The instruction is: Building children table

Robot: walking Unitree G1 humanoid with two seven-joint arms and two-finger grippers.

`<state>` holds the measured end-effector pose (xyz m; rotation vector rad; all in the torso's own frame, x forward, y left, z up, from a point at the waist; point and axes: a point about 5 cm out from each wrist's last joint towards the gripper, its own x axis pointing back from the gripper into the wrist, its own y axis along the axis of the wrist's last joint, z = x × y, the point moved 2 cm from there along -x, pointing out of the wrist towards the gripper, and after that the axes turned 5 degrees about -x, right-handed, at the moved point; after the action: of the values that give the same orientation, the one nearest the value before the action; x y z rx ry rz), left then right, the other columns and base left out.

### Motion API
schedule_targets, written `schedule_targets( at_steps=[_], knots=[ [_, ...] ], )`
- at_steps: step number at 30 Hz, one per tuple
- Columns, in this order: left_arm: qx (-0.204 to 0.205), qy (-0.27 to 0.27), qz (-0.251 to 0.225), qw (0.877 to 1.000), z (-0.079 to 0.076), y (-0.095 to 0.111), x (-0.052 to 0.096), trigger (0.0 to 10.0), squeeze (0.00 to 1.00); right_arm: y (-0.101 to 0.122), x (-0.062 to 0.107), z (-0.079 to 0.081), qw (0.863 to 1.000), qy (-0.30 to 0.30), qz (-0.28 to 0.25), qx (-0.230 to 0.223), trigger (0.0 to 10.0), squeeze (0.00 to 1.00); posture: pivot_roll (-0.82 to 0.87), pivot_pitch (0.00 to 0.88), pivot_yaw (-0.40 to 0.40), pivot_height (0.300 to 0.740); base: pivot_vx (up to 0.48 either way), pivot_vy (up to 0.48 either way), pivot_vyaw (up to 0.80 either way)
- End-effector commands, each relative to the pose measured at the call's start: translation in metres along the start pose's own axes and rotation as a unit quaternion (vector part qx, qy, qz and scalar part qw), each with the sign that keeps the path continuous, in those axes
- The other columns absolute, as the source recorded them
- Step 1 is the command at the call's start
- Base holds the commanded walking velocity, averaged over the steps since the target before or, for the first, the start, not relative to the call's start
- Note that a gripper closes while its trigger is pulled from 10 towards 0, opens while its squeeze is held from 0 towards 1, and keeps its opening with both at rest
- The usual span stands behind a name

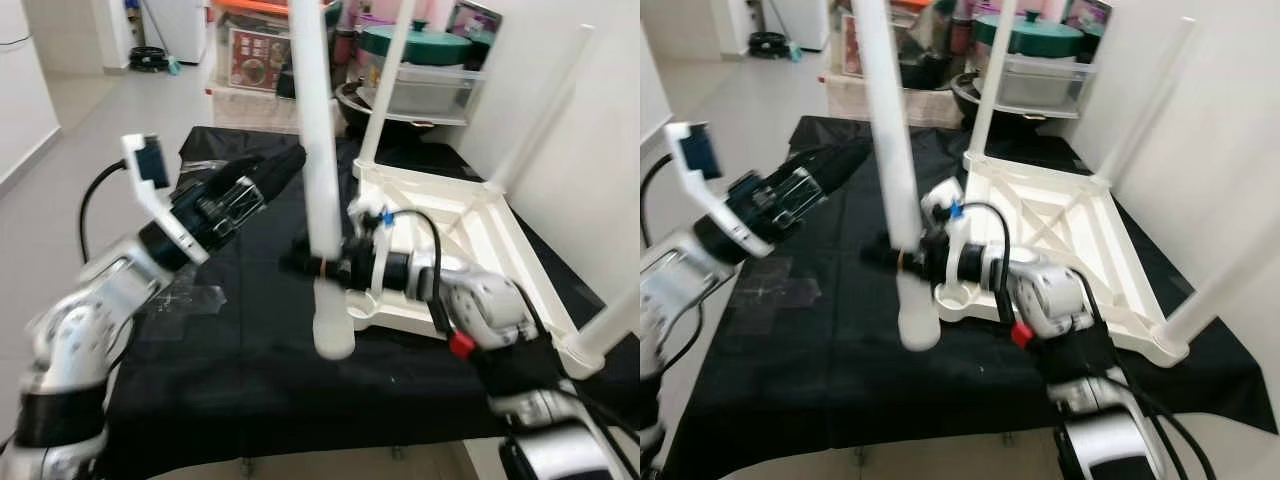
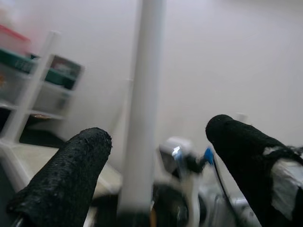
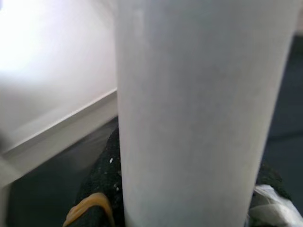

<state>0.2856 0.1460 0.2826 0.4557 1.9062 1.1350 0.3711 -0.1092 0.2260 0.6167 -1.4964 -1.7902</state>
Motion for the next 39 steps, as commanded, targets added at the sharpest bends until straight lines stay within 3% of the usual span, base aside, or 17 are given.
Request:
schedule_targets(
  at_steps=[1,3,6,7,8,9,11,12,14,15,16,17,18,19,21,33,39],
  knots=[
    [-0.007,-0.004,0.011,1.0,-0.009,-0.003,0.006,10.0,0.0,0.011,0.008,-0.024,0.996,-0.08,-0.036,0.01,0.0,0.0,0.06,0.0,-0.124,0.74,0.0,0.0,0.0],
    [-0.016,0.013,0.029,0.999,-0.012,-0.014,0.017,10.0,0.0,0.02,0.012,-0.038,0.987,-0.139,-0.075,0.008,0.0,0.0,0.07,0.0,-0.123,0.74,0.0,0.0,0.0],
    [-0.015,0.027,0.041,0.999,-0.012,-0.021,0.024,10.0,0.0,0.024,0.014,-0.043,0.982,-0.167,-0.094,0.009,0.0,0.0,0.07,0.0,-0.123,0.74,0.0,0.0,0.0],
    [-0.039,0.067,0.089,0.993,-0.007,-0.041,0.034,10.0,0.0,0.026,0.016,-0.048,0.973,-0.197,-0.118,0.011,0.0,0.0,0.08,0.0,-0.124,0.74,0.0,0.0,0.0],
    [-0.039,0.067,0.089,0.993,-0.007,-0.041,0.034,10.0,0.0,0.026,0.016,-0.048,0.973,-0.197,-0.118,0.011,0.0,0.0,0.08,0.0,-0.124,0.74,0.0,0.0,0.0],
    [-0.074,0.111,0.154,0.979,0.0,-0.065,0.047,10.0,0.0,0.026,0.018,-0.051,0.964,-0.224,-0.145,0.004,0.0,0.0,0.08,0.0,-0.126,0.74,0.0,0.0,0.0],
    [-0.074,0.111,0.154,0.979,0.0,-0.065,0.047,10.0,0.0,0.026,0.018,-0.051,0.964,-0.224,-0.145,0.004,0.0,0.0,0.08,0.0,-0.126,0.74,0.0,0.0,0.0],
    [-0.104,0.152,0.219,0.958,0.006,-0.09,0.062,10.0,0.0,0.021,0.019,-0.052,0.956,-0.246,-0.163,-0.002,0.0,0.0,0.08,0.0,-0.126,0.74,0.0,0.0,0.0],
    [-0.104,0.152,0.219,0.958,0.006,-0.09,0.062,10.0,0.0,0.021,0.019,-0.052,0.956,-0.246,-0.163,-0.002,0.0,0.0,0.08,0.0,-0.126,0.74,0.0,0.0,0.0],
    [-0.12,0.198,0.253,0.939,0.01,-0.106,0.075,10.0,0.0,0.009,0.017,-0.05,0.95,-0.259,-0.175,-0.015,0.0,0.0,0.09,0.0,-0.125,0.74,0.0,0.0,0.0],
    [-0.12,0.198,0.253,0.939,0.01,-0.106,0.075,10.0,0.0,0.009,0.017,-0.05,0.95,-0.259,-0.175,-0.015,0.0,0.0,0.09,0.0,-0.125,0.74,0.0,0.0,0.0],
    [-0.129,0.236,0.27,0.924,0.014,-0.115,0.084,10.0,0.0,-0.004,0.014,-0.046,0.949,-0.26,-0.178,-0.023,0.0,0.0,0.09,0.0,-0.125,0.74,0.0,0.0,0.0],
    [-0.129,0.236,0.27,0.924,0.014,-0.115,0.084,10.0,0.0,-0.004,0.014,-0.046,0.949,-0.26,-0.178,-0.023,0.0,0.0,0.09,0.0,-0.125,0.74,0.0,0.0,0.0],
    [-0.14,0.257,0.281,0.914,0.016,-0.12,0.088,10.0,0.0,-0.017,0.011,-0.042,0.947,-0.262,-0.182,-0.03,0.0,0.0,0.09,0.0,-0.124,0.74,0.0,0.0,0.0],
    [-0.157,0.264,0.292,0.905,0.017,-0.122,0.092,10.0,0.0,-0.028,0.008,-0.038,0.944,-0.267,-0.191,-0.027,0.0,0.0,0.09,0.0,-0.122,0.74,0.0,0.0,0.0],
    [-0.196,0.259,0.3,0.897,0.009,-0.129,0.096,10.0,0.0,-0.042,0.006,-0.035,0.935,-0.273,-0.225,-0.021,0.0,0.0,0.1,0.0,-0.127,0.74,0.0,0.0,0.0],
    [-0.202,0.259,0.301,0.895,0.006,-0.132,0.096,10.0,0.0,-0.049,0.002,-0.032,0.939,-0.268,-0.217,0.0,0.0,0.0,0.11,0.0,-0.131,0.74,0.0,0.0,0.0]
  ],
)
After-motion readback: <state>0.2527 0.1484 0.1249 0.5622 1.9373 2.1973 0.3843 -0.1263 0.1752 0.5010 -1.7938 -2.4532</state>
